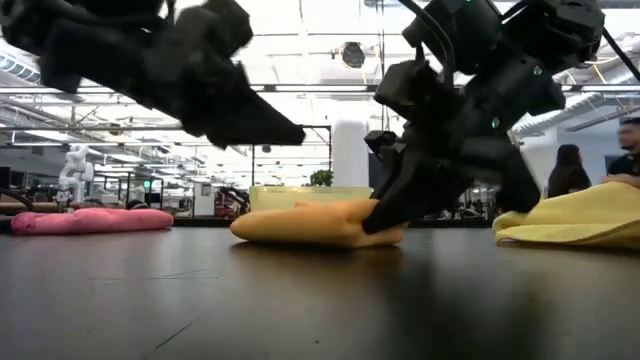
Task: Fold microfiber towels
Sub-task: Put the orange towel into the yellow bin
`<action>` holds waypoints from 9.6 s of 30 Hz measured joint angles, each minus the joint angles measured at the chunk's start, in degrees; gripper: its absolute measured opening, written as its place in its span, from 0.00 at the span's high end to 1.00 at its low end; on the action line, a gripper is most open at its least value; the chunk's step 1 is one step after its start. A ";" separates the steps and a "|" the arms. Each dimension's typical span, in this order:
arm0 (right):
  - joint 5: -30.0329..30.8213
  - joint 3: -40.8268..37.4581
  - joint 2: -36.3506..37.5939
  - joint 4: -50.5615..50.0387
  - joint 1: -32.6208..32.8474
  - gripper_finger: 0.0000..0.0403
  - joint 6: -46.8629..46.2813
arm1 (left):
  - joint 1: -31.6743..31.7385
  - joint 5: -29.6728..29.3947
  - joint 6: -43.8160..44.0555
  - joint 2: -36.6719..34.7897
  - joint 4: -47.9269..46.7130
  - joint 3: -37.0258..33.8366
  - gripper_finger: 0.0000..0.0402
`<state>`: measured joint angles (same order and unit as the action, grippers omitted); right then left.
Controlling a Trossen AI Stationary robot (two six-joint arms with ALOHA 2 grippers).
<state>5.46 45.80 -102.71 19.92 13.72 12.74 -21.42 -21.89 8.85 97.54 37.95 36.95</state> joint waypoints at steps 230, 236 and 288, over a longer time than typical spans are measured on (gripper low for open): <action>27.12 -7.80 8.69 5.41 9.49 1.00 0.34 | 2.98 -16.82 33.65 8.18 -34.16 17.68 0.43; 13.96 -7.80 6.49 5.57 5.12 1.00 -8.67 | 4.37 -17.16 32.88 8.22 -34.04 17.64 0.43; 21.17 -7.76 7.59 5.23 4.39 1.00 -11.00 | 4.89 -16.86 37.98 3.87 -35.16 12.28 0.43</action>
<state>26.63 38.04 -95.11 25.15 18.11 1.75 -16.53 -38.74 46.84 101.40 2.79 49.23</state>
